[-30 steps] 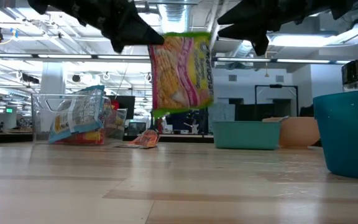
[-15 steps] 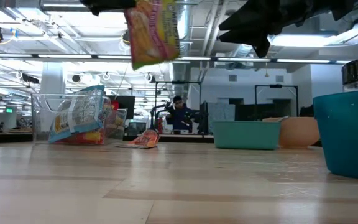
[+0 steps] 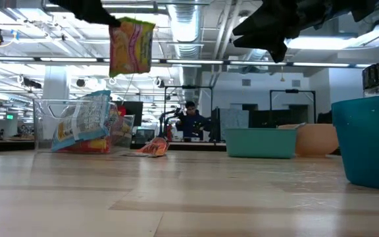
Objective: Pick & Place Food Item
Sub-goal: Put the green noodle pack into the transparent bin
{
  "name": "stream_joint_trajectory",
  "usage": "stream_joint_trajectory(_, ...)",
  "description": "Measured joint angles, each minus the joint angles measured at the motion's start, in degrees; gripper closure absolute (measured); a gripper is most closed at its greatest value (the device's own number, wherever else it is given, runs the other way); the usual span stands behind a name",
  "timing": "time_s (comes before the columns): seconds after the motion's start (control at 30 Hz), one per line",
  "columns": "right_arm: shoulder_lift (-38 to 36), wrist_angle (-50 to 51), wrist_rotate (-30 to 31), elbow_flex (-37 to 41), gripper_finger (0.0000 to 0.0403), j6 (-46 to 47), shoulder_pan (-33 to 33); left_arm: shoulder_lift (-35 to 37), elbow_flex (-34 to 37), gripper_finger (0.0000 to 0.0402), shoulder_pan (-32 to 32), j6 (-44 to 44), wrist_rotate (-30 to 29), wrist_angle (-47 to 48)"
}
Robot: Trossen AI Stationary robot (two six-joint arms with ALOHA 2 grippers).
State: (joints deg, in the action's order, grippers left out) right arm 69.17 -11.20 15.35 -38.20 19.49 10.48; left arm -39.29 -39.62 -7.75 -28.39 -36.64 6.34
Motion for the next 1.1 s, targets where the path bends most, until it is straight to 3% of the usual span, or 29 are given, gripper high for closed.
stream_joint_trajectory(0.37,0.30,0.73,0.00,0.00,0.0283,0.02,0.00,-0.46,0.07,0.0400,-14.48,-2.90,0.31,8.42)
stream_joint_trajectory(0.53,0.61,0.61,0.00,0.00,0.0283,0.03,0.00,-0.55,0.07,0.0400,-20.37,-4.61,8.17,9.05)
stream_joint_trajectory(0.63,0.58,0.66,0.00,0.00,0.0283,0.02,0.03,-1.02,0.07,0.0400,-22.51,-6.38,13.26,9.18)
stream_joint_trajectory(0.9,0.58,0.70,-0.02,0.00,0.0283,0.02,0.07,-3.06,0.07,0.0400,-27.07,-10.77,17.36,12.76)
stream_joint_trajectory(1.1,0.58,0.76,-0.07,0.00,0.0283,0.02,0.07,-3.36,0.09,0.0400,-28.55,-6.78,14.52,12.70)
